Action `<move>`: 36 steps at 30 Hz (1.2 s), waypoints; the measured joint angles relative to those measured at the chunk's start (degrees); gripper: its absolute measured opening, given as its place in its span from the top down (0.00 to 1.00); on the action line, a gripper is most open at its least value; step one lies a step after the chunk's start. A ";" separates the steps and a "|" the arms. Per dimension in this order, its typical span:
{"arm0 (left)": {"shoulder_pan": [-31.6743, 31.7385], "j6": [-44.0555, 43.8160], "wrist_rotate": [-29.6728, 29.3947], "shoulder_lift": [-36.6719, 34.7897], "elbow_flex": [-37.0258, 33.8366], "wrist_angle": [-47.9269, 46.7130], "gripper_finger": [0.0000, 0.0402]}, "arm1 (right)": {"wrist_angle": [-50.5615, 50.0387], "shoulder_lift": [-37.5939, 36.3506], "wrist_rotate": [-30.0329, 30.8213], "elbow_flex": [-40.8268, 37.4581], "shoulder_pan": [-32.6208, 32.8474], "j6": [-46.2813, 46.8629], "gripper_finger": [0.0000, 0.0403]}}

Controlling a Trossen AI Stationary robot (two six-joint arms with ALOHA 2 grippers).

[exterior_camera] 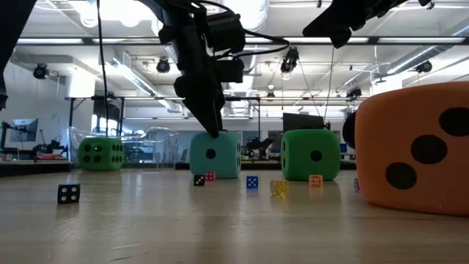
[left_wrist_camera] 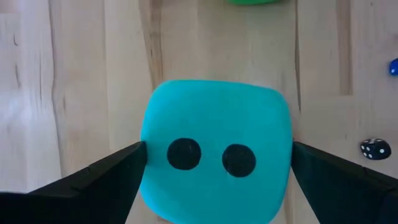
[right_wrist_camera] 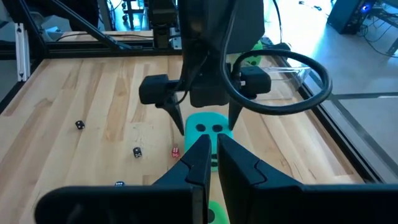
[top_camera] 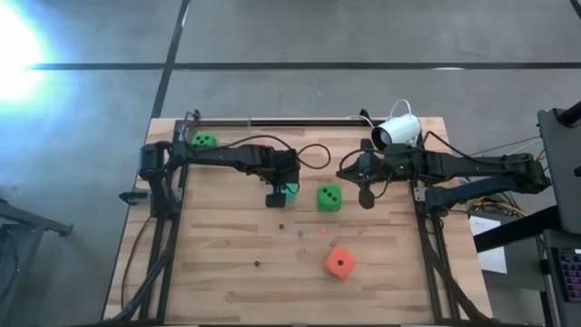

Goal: Pick & Place Dice
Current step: Put the large blue die into the transparent bin

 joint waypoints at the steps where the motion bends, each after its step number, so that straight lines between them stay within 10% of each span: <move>1: 0.00 0.02 -0.24 0.00 0.00 0.02 0.02 | -0.02 0.00 0.00 0.00 0.00 0.02 0.93; 36: 0.35 -6.17 -1.12 -0.94 -0.17 1.00 0.02 | 0.02 0.00 0.02 0.00 -0.02 -0.07 0.93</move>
